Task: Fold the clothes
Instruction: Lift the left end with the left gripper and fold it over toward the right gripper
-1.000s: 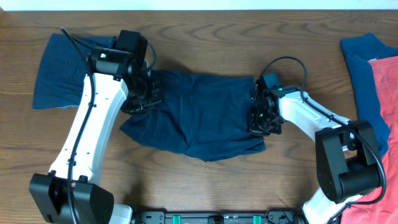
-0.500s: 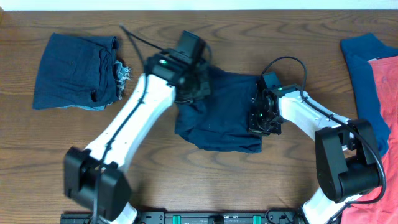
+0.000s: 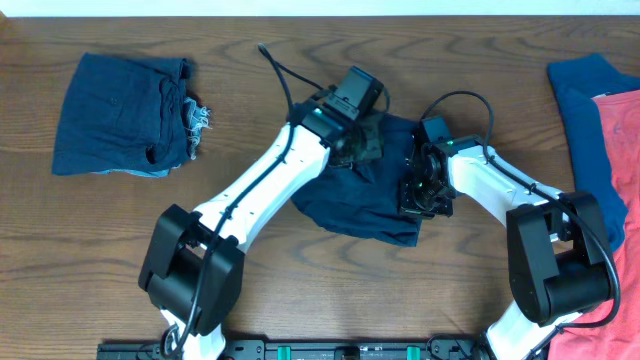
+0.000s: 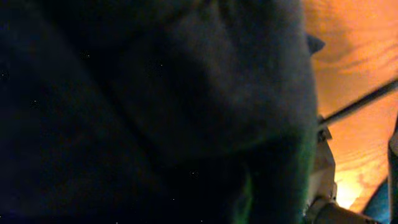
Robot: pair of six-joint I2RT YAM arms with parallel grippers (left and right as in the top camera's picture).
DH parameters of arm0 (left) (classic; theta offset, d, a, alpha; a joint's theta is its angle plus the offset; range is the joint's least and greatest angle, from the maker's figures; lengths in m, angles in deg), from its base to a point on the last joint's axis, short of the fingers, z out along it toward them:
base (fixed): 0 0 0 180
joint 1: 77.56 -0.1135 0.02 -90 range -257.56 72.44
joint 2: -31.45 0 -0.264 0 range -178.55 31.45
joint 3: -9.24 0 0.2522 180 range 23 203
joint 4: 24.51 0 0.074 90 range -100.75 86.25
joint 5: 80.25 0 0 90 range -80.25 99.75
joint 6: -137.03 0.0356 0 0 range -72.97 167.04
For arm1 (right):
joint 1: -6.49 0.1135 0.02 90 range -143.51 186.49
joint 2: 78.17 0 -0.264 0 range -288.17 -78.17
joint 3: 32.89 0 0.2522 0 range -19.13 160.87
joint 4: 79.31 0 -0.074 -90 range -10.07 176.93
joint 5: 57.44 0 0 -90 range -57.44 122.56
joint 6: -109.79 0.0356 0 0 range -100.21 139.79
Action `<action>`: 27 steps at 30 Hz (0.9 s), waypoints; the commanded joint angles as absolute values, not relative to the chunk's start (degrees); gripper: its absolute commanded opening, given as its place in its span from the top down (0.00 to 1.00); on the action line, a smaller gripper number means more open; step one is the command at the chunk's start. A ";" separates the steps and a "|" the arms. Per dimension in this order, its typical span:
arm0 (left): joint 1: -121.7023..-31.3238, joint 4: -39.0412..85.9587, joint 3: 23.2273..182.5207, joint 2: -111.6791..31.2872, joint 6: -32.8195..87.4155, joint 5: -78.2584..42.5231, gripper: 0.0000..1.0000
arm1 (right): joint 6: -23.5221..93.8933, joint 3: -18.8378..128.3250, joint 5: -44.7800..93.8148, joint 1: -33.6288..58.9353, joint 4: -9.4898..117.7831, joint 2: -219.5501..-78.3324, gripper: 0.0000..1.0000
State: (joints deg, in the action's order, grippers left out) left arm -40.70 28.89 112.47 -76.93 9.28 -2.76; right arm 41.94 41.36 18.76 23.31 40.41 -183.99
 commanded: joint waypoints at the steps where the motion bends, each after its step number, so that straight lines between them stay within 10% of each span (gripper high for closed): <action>1: -38.51 27.34 112.99 -76.66 8.51 -2.63 0.90 | 42.46 39.67 24.24 24.03 39.97 -187.25 0.99; 10: -34.71 25.26 112.99 -76.80 7.44 1.85 0.76 | 42.46 39.67 24.24 24.03 39.88 -187.25 0.98; 19: -34.54 24.80 113.06 -76.31 10.46 1.41 0.47 | 41.90 39.91 24.18 23.20 36.32 -186.61 0.62; 27: -39.67 32.63 114.55 -72.73 18.22 3.81 0.43 | 34.33 44.39 20.92 16.07 25.18 -178.33 0.56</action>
State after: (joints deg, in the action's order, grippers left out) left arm -37.09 30.86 112.75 -76.14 13.78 1.19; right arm 38.99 42.03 21.67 18.50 25.59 -182.92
